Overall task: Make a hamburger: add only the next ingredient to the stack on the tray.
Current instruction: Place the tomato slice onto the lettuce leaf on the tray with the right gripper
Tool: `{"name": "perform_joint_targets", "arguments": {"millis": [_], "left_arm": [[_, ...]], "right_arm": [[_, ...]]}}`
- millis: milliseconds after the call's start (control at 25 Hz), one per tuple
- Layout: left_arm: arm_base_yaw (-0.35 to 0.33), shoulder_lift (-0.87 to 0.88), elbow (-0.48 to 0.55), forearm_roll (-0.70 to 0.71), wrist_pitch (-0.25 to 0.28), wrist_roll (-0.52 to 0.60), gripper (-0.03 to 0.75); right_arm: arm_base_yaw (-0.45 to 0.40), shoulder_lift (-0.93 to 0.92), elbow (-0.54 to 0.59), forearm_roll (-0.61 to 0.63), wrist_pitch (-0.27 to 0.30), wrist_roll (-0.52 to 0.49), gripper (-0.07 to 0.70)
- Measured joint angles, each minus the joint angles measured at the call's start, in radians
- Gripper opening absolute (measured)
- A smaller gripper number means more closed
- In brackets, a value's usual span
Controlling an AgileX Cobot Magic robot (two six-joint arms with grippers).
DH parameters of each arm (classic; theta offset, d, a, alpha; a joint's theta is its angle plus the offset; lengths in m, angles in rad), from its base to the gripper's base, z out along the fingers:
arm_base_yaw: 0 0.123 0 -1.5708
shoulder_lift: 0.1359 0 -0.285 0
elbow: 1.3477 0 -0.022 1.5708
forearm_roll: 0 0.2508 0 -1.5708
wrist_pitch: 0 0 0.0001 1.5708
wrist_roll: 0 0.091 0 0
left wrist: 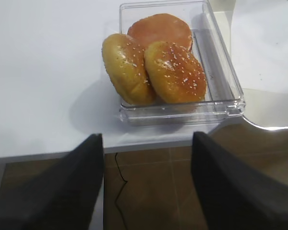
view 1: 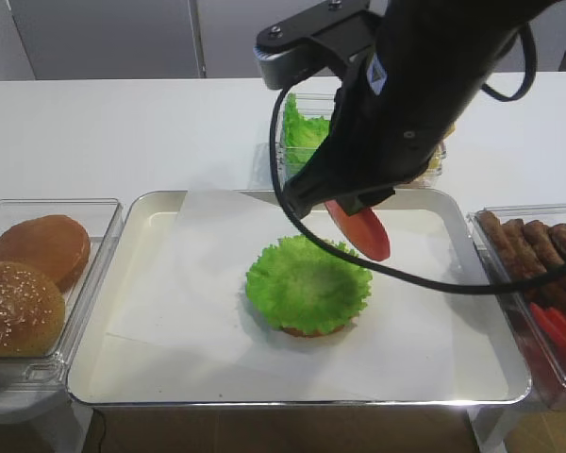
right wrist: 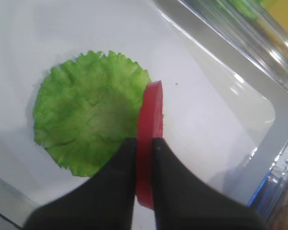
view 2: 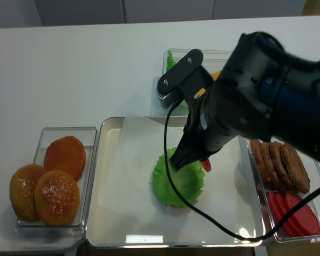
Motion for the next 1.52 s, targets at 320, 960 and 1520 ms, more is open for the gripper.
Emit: {"name": "perform_joint_targets", "arguments": {"millis": [320, 960, 1520], "left_arm": [[0.000, 0.000, 0.000, 0.000, 0.000, 0.000, 0.428], [0.000, 0.000, 0.000, -0.002, 0.000, 0.000, 0.428], [0.000, 0.000, 0.000, -0.002, 0.000, 0.000, 0.428]], "right_arm": [[0.006, 0.054, -0.002, -0.022, -0.029, -0.015, 0.077], [0.006, 0.076, -0.002, 0.038, -0.030, -0.059, 0.078], [0.006, 0.076, -0.002, 0.139, -0.016, -0.061, 0.449]]}}
